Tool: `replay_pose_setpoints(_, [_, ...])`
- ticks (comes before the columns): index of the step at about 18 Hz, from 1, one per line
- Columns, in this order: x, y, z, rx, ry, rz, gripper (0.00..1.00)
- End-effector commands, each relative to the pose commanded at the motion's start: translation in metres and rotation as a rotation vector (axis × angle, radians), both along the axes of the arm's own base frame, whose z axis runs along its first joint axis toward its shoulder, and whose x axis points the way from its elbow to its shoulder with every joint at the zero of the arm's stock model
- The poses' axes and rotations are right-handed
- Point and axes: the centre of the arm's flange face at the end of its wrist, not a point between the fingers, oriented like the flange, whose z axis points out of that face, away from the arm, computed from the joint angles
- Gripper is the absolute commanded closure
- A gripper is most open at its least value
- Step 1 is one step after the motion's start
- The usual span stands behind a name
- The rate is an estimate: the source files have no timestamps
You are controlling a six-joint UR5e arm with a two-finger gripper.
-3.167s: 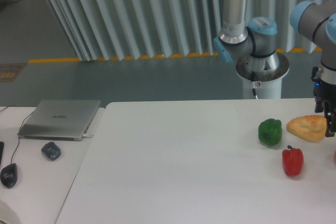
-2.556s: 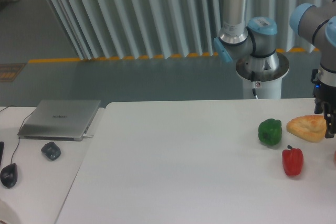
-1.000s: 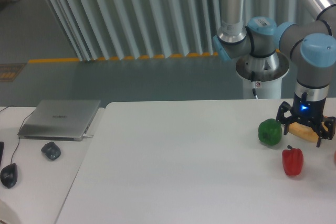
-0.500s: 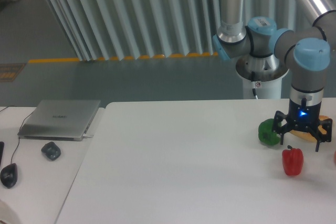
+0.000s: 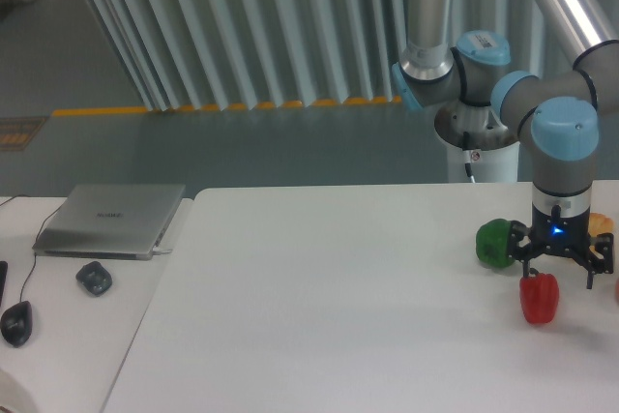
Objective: Place the red peppers in a basket
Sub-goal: 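Close the gripper around the red bell pepper's stem end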
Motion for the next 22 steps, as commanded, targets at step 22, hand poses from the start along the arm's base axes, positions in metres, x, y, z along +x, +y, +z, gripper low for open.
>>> replay_pose_setpoints(22, [0.007, 0.009, -0.029, -0.079, -0.005, -0.029, 0.00])
